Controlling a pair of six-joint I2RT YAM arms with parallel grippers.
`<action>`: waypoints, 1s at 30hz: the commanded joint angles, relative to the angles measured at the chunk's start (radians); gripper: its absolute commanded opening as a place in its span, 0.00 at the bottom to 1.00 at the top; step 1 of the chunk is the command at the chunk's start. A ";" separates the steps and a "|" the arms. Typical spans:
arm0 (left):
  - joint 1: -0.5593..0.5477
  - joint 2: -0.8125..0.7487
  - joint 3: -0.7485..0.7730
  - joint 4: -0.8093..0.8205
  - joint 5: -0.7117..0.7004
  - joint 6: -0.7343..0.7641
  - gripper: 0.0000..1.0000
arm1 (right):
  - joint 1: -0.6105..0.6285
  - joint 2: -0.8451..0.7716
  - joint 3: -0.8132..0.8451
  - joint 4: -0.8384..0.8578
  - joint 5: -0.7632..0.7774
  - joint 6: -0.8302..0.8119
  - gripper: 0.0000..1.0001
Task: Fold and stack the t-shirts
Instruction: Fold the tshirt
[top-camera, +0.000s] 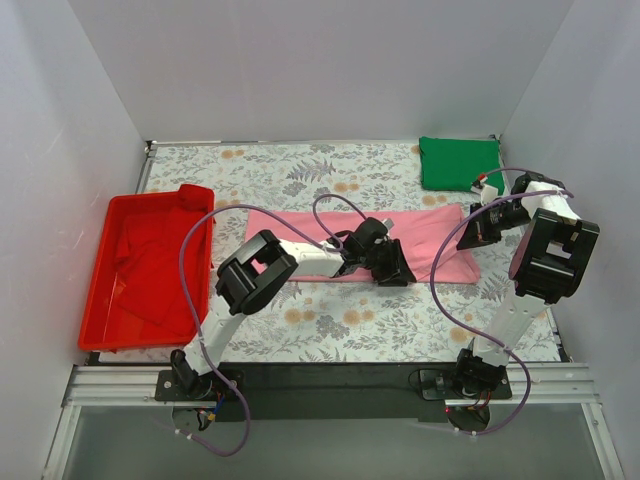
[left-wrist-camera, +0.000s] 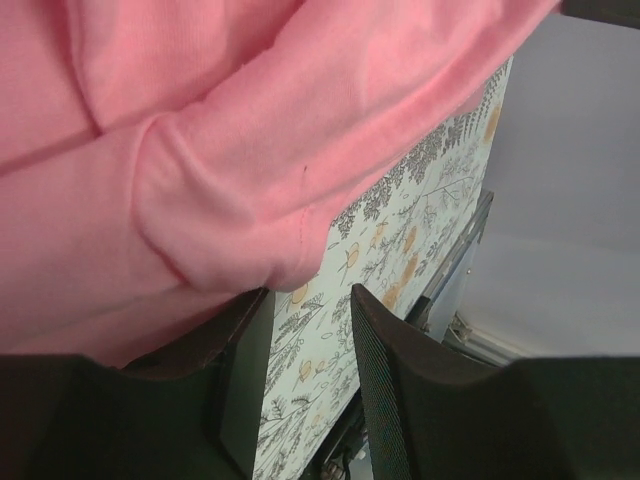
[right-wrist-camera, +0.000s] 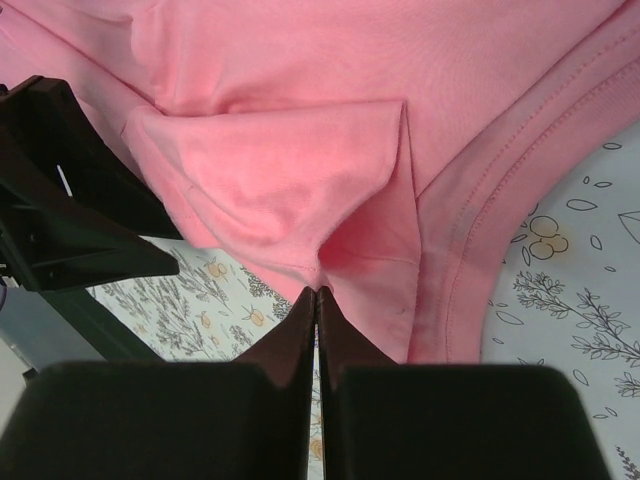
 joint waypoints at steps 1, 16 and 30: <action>-0.003 0.021 0.036 -0.031 -0.042 -0.010 0.36 | -0.002 -0.009 -0.007 -0.014 -0.009 -0.024 0.01; -0.003 -0.013 0.073 -0.021 -0.025 -0.004 0.00 | -0.002 -0.012 -0.011 -0.017 -0.007 -0.031 0.01; 0.047 -0.080 0.112 -0.029 -0.016 0.054 0.00 | -0.002 -0.006 0.018 -0.023 -0.061 -0.015 0.01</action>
